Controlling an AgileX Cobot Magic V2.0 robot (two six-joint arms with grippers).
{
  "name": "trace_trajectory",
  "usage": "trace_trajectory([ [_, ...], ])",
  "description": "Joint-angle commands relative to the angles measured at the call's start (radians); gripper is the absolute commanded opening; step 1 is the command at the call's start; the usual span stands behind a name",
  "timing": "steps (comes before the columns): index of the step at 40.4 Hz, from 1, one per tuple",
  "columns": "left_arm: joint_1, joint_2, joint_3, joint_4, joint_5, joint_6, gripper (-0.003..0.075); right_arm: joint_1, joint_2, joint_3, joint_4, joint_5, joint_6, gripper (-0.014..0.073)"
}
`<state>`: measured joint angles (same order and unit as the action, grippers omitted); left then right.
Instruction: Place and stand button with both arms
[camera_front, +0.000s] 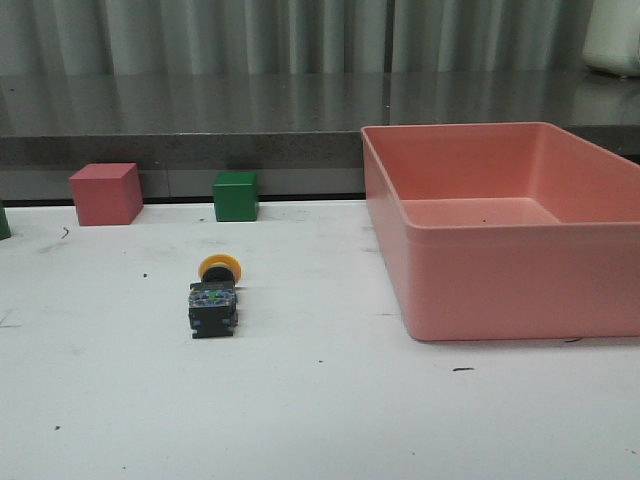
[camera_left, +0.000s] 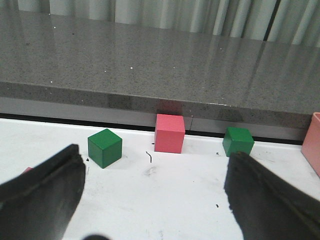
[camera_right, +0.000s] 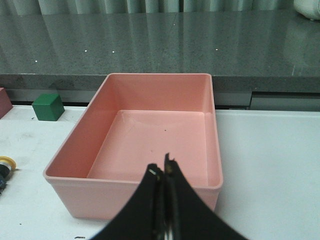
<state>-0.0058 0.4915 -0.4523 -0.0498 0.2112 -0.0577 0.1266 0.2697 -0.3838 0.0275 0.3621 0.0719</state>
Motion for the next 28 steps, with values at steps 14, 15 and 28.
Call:
trace_trajectory([
  [14,-0.278,0.477,-0.352,-0.066,0.161,-0.012,0.0547,-0.005,0.008,-0.025,-0.014,-0.084,-0.007,-0.0061],
  [15,-0.298,0.516,-0.379,-0.077,0.187,-0.012,0.0547,-0.005,0.008,-0.025,-0.014,-0.084,-0.007,-0.0061],
  [28,-0.433,0.948,-0.707,-0.124,0.523,-0.012,0.0547,-0.005,0.008,-0.025,-0.014,-0.084,-0.007,-0.0061],
])
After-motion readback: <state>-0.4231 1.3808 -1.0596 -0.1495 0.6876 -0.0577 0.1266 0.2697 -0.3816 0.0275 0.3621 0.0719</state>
